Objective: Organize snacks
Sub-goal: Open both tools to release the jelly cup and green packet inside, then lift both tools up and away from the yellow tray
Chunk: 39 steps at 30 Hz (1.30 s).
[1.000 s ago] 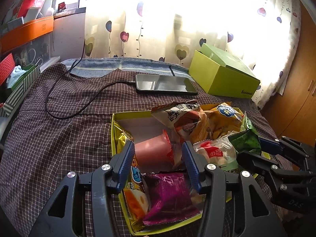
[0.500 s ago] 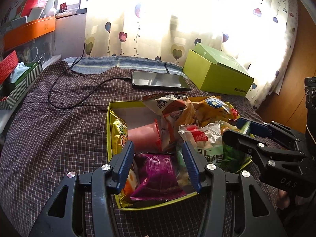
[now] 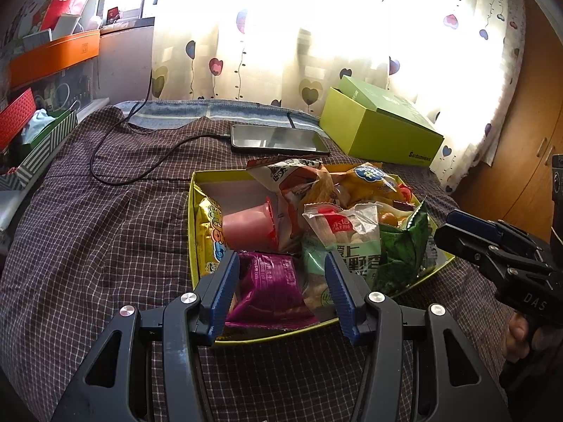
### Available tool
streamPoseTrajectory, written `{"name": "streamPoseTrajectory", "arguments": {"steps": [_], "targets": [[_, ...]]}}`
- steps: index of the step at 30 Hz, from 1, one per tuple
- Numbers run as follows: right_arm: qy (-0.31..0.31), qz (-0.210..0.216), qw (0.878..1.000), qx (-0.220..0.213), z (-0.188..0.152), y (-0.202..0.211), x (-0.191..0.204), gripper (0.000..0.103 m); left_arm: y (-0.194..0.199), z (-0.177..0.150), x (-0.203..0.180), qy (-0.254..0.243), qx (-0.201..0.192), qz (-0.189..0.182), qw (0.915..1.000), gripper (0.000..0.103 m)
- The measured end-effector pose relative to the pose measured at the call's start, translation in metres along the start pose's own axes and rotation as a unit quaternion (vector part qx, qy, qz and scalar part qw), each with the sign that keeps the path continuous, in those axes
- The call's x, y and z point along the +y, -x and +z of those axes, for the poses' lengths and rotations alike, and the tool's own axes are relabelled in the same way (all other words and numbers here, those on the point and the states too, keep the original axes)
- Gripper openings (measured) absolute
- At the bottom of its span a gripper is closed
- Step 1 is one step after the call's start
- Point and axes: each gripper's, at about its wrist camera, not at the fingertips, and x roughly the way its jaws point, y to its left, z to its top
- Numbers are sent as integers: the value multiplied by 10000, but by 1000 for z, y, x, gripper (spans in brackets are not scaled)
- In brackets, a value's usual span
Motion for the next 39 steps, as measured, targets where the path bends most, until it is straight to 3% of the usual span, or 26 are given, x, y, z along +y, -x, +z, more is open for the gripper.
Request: {"name": "streamPoseTrajectory", "arguments": {"steps": [8,20,33,39], "targets": [[15,-160,9996,219,1,-13,8,35,6,-12,-13,-42,121,-114,9999,52],[12,-311,9990,327,-18,15,18,38,17,-40,-41,-227,353,-167,9990,52],[63,-373,9988,322,-42,45,32,45,38,-60,-51,-272,378,181,9988,52],[97,-390,9988,275,-52,60,42,49,51,-65,-54,-217,296,268,9990,57]]}}
